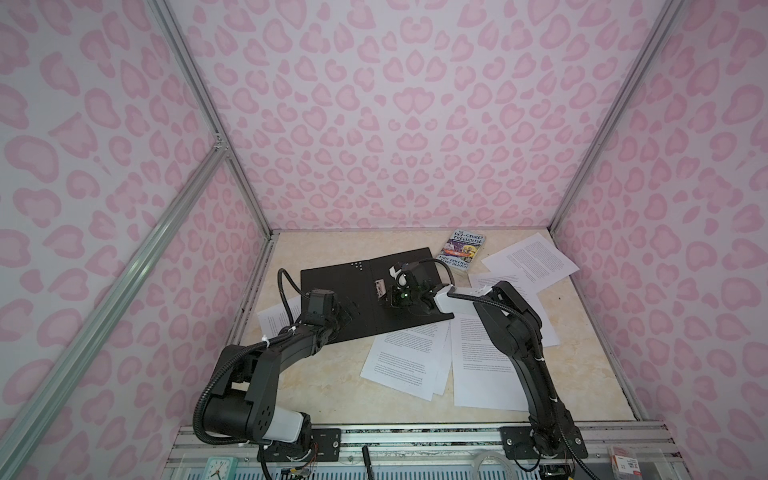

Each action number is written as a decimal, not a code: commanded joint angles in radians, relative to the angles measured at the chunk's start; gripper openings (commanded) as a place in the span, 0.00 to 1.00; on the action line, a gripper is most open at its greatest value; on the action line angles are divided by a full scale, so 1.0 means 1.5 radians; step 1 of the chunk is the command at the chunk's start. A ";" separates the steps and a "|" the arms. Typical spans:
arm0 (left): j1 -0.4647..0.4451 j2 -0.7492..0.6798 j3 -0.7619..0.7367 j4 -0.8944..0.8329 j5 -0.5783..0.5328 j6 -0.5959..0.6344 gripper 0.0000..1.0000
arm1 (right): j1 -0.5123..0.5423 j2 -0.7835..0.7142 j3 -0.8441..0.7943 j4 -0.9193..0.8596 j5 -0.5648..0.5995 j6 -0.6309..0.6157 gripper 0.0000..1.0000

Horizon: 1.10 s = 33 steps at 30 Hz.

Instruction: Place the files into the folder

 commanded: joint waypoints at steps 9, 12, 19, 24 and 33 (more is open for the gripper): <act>0.004 0.001 -0.005 -0.088 -0.049 0.000 0.97 | -0.014 0.001 -0.010 -0.126 0.058 -0.018 0.00; 0.004 -0.001 -0.005 -0.091 -0.053 0.000 0.96 | -0.008 -0.018 0.036 -0.136 0.027 -0.034 0.14; 0.005 -0.002 -0.005 -0.093 -0.052 -0.001 0.97 | 0.010 -0.121 0.013 -0.130 0.034 -0.070 0.46; 0.005 -0.001 -0.004 -0.091 -0.043 -0.001 0.97 | 0.017 -0.128 -0.031 -0.138 0.047 -0.073 0.42; 0.007 -0.007 -0.005 -0.091 -0.039 0.001 0.97 | 0.022 -0.052 0.057 -0.159 0.015 -0.065 0.26</act>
